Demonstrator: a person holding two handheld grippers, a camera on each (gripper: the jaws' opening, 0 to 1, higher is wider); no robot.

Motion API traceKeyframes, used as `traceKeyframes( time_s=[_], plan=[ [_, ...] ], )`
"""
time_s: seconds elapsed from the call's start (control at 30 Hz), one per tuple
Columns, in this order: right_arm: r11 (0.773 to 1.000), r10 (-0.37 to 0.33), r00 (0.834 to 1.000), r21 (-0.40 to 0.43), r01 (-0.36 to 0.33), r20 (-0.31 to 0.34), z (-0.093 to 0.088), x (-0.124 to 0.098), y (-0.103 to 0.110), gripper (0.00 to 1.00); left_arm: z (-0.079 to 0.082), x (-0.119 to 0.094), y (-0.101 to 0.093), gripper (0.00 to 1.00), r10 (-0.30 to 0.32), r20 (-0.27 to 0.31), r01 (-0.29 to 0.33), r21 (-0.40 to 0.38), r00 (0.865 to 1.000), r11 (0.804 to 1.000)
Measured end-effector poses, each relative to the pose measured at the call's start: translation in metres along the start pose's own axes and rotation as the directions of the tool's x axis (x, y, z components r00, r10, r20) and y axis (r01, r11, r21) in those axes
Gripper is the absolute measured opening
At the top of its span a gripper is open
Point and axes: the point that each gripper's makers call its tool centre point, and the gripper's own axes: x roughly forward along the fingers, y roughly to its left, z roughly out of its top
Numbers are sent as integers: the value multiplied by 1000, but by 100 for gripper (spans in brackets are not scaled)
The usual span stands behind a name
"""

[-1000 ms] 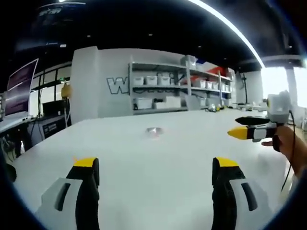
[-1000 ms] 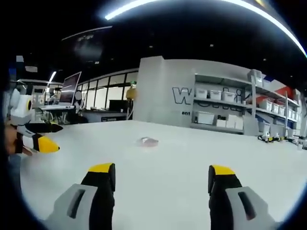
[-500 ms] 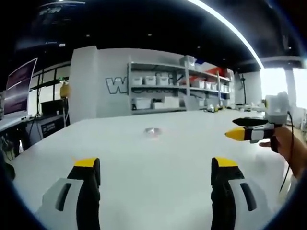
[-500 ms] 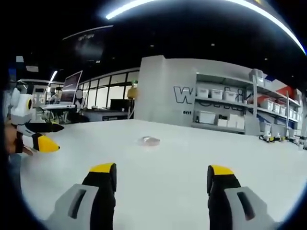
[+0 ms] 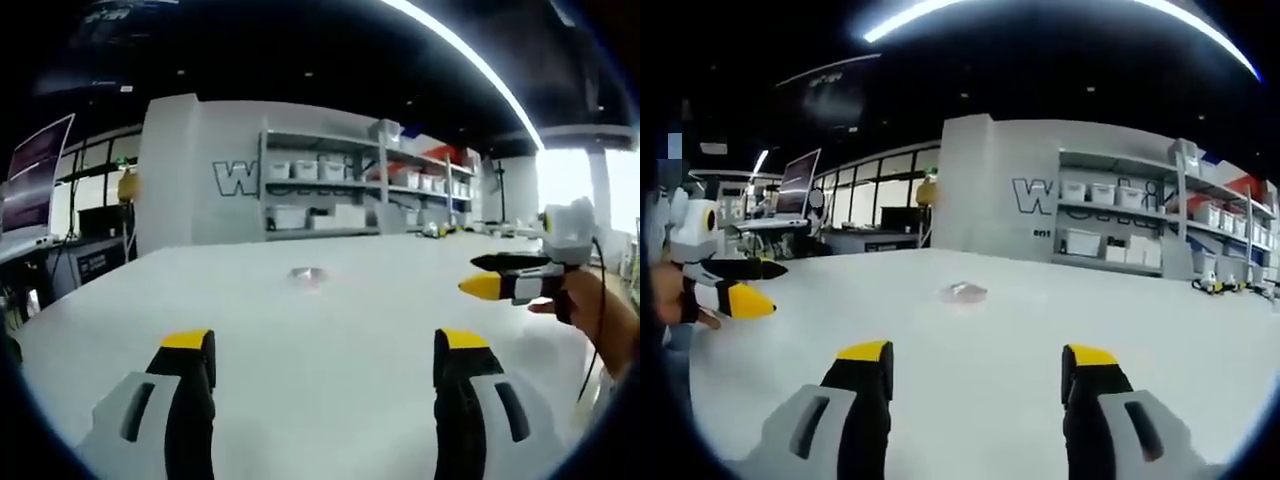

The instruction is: Open the resealable bag by pulling the two sides of the seal apart until the entire bag opening is separated and visibly accessible.

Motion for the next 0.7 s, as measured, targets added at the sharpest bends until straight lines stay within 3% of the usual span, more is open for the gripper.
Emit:
traceKeyframes(
  time_s=[0.07,0.4,0.7],
  plan=[
    [1000,14,1000,-6,-14,2,-1,1,3,61,0,0,-1,87,-5,3,5,2,1000,1000],
    [999,33,999,8,-33,-5,-4,6,4,57,-7,1,-7,79,-42,-13,41,-26,999,999],
    [997,73,997,-16,-73,2,-4,11,12,47,-7,1,-7,78,-42,-9,41,-24,999,999]
  ],
)
